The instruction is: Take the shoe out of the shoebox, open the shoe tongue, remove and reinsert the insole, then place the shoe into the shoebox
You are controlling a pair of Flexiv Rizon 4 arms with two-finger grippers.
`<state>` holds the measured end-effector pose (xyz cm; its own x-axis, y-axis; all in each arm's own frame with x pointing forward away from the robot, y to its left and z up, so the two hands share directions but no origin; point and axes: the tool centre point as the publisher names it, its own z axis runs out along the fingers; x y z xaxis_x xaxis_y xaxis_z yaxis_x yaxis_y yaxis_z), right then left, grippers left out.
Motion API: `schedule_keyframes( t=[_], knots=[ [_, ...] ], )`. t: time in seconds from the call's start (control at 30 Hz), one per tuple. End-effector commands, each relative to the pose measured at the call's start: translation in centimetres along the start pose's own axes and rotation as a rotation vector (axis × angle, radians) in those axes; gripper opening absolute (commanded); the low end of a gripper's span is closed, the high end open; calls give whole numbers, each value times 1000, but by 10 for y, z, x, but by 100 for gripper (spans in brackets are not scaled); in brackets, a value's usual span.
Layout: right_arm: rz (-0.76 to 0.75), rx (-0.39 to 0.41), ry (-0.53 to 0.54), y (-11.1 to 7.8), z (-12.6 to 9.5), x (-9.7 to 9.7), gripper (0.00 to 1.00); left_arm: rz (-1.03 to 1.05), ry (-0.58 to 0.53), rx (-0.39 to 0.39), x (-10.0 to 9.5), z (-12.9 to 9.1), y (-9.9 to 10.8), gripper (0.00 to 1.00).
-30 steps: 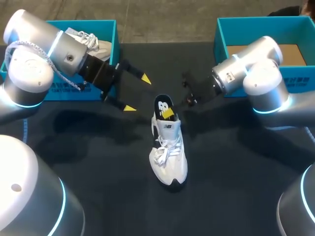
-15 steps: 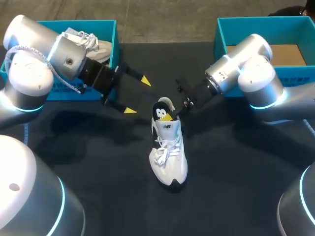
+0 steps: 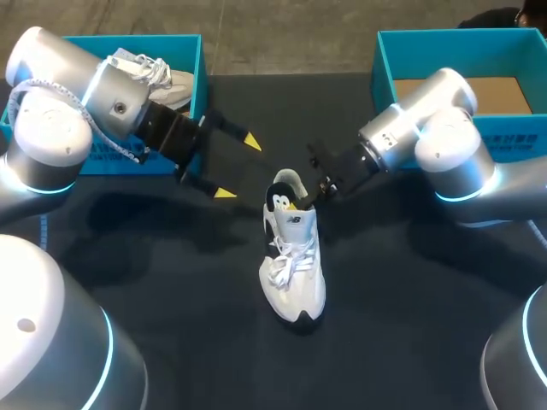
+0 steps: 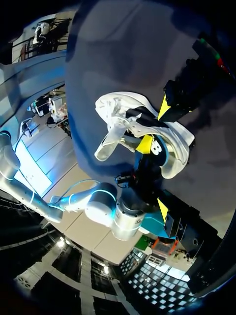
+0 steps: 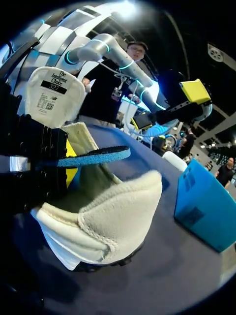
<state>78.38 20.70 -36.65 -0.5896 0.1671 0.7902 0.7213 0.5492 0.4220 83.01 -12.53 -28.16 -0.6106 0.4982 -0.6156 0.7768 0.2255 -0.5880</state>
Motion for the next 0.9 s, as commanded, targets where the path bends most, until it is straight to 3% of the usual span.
schedule_keyframes(
  t=[0.03, 0.17, 0.37, 0.9],
  knots=[
    [-11, -6, -17, 0, -1, 6, 28, 1, 1, 3, 0, 0, 1, 100],
    [-29, -7, -24, 7, -2, 10, 36, 2, 1, 6, -1, 1, 1, 100],
    [-54, -6, -39, 17, -7, 13, 39, 1, -4, 7, 0, 1, 1, 100],
    [-93, -19, -68, 29, -21, 11, 41, -2, 3, 7, 0, 1, 1, 100]
  ],
)
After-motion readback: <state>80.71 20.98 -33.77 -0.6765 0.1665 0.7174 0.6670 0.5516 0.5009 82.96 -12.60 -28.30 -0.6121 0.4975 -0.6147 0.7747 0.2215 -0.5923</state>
